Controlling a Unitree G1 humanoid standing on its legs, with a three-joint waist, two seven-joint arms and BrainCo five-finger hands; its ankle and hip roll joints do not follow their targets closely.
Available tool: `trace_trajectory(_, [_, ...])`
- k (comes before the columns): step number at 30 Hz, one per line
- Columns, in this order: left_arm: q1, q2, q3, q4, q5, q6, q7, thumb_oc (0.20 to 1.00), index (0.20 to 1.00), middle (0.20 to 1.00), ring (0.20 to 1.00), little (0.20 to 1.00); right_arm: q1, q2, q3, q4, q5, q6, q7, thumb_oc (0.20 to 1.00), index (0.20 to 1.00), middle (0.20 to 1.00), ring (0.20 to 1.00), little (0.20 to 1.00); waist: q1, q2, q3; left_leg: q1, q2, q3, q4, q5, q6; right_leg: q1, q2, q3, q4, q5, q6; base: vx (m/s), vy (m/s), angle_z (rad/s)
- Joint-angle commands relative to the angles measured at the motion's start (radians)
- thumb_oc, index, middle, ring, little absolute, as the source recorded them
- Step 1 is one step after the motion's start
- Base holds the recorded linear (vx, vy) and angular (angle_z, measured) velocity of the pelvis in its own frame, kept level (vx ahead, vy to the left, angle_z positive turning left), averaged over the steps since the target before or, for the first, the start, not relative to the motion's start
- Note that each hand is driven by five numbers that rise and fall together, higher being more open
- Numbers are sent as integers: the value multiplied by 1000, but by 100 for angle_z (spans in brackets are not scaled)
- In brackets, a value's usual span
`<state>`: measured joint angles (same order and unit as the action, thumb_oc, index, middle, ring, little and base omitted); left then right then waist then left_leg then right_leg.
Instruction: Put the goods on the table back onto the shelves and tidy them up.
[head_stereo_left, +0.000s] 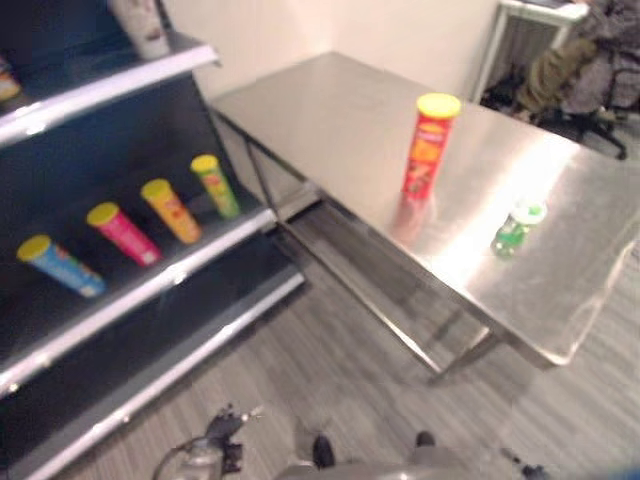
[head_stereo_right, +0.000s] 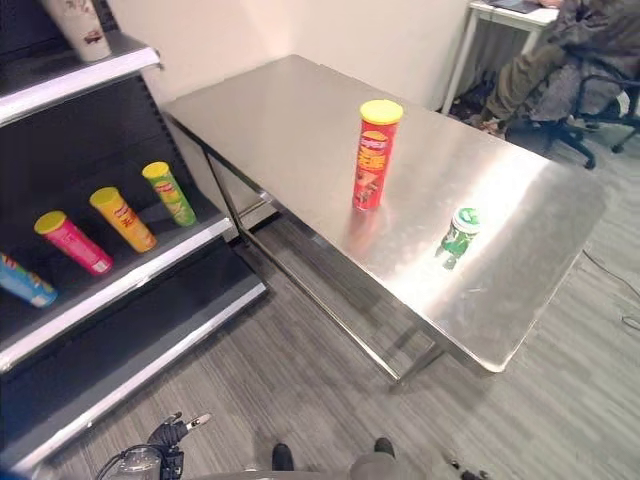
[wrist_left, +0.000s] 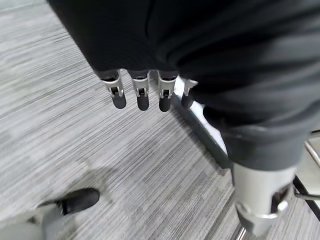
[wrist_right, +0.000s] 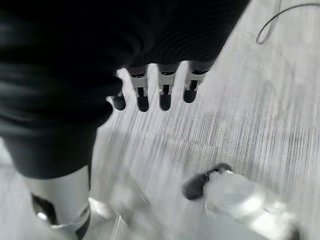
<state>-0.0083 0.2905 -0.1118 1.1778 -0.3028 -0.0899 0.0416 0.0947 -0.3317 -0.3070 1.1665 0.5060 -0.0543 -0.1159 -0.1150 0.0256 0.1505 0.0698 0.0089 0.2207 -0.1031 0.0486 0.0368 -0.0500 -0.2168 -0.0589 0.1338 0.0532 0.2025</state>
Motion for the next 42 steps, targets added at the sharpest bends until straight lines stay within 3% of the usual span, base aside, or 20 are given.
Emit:
trace_trajectory(1, [-51, 24, 37, 11, -19, -29, 8, 1000, 1000, 1000, 1000, 1000, 21, -108, -74, 4, 127, -59, -51, 1000, 1000, 1000, 1000, 1000, -27, -27, 4, 12, 43, 5, 16, -90, -92, -42, 7, -41, -38, 7, 0, 129, 17, -55])
trace_trajectory(2, [-53, 20, 37, 17, -5, -28, 3, 1000, 1000, 1000, 1000, 1000, 63, -167, -164, -12, 152, -76, -66, 1000, 1000, 1000, 1000, 1000, -46, -31, -2, 21, 42, 2, 16, -97, -89, -32, 19, -24, -62, 15, 2, 117, 15, -12])
trace_trajectory(6, [-40, 10, 40, 24, 22, -27, -7, 1000, 1000, 1000, 1000, 1000, 120, -261, -303, -104, 190, -107, -63, 1000, 1000, 1000, 1000, 1000, -61, -40, -29, 31, 46, 16, 16, -109, -91, -11, 20, -26, -118, 39, 8, 105, -12, -2])
trace_trajectory(9, [-32, -2, 28, 27, 61, -18, -24, 1000, 1000, 1000, 1000, 1000, 123, -378, -326, -283, 113, -119, -41, 1000, 1000, 1000, 1000, 1000, -59, -59, -48, 31, 54, 12, 16, -107, -102, 14, 23, -40, -161, 43, 10, 60, -46, -11])
trace_trajectory(10, [-33, -2, 28, 27, 61, -18, -23, 1000, 1000, 1000, 1000, 1000, 124, -377, -327, -286, 112, -118, -42, 1000, 1000, 1000, 1000, 1000, -59, -60, -48, 27, 53, 12, 16, -103, -102, 11, 22, -40, -163, 47, 8, 56, -51, -12])
trace_trajectory(11, [-23, -11, 23, 15, 82, -16, -32, 1000, 1000, 1000, 1000, 1000, 111, -418, -304, -478, 39, -133, -39, 1000, 1000, 1000, 1000, 1000, -53, -63, -53, 32, 58, 9, 16, -108, -107, 30, 24, -46, -182, 44, 9, 14, -28, -3])
trace_trajectory(12, [-23, -10, 23, 15, 82, -16, -31, 1000, 1000, 1000, 1000, 1000, 112, -415, -305, -483, 37, -130, -41, 1000, 1000, 1000, 1000, 1000, -53, -65, -54, 28, 58, 9, 16, -103, -107, 27, 23, -46, -183, 47, 8, 49, -39, 2])
trace_trajectory(16, [7, -27, 18, -16, 101, -22, -50, 1000, 1000, 1000, 1000, 1000, 43, -491, -207, -814, -74, -153, 19, 1000, 1000, 1000, 1000, 1000, -24, -69, -66, 32, 65, -1, 16, -102, -115, 61, 24, -66, -211, 41, 6, 13, -33, 7])
trace_trajectory(20, [29, -29, 20, -24, 93, -24, -64, 1000, 1000, 1000, 1000, 1000, 5, -540, -144, -895, -99, -153, 76, 1000, 1000, 1000, 1000, 1000, 1, -71, -72, 33, 71, -8, 16, -97, -123, 80, 28, -78, -217, 29, 0, 13, -30, 16])
trace_trajectory(28, [64, -22, 33, -43, 75, -29, -83, 1000, 1000, 1000, 1000, 1000, 16, -578, -84, -932, -67, -131, 192, 1000, 1000, 1000, 1000, 1000, 22, -74, -74, 27, 76, -21, 16, -89, -131, 93, 27, -95, -219, 20, -5, 6, -27, 11])
trace_trajectory(32, [79, -19, 35, -54, 66, -33, -93, 1000, 1000, 1000, 1000, 1000, -12, -627, 15, -965, -95, -110, 265, 1000, 1000, 1000, 1000, 1000, 38, -72, -72, 28, 80, -24, 16, -84, -137, 102, 27, -106, -221, 14, -7, 3, -24, 4])
trace_trajectory(37, [84, -14, 26, -65, 65, -35, -97, 1000, 1000, 1000, 1000, 1000, -83, -677, 122, -950, -165, -116, 276, 1000, 1000, 1000, 1000, 1000, 56, -67, -72, 27, 84, -30, 16, -78, -142, 111, 29, -115, -221, 5, -10, 7, -16, 3])
trace_trajectory(42, [88, -14, 11, -68, 63, -37, -89, 1000, 1000, 1000, 1000, 1000, -173, -687, 197, -862, -252, -120, 214, 1000, 1000, 1000, 1000, 1000, 72, -63, -73, 23, 87, -40, 16, -74, -145, 118, 31, -125, -221, -1, -14, 21, -28, 7])
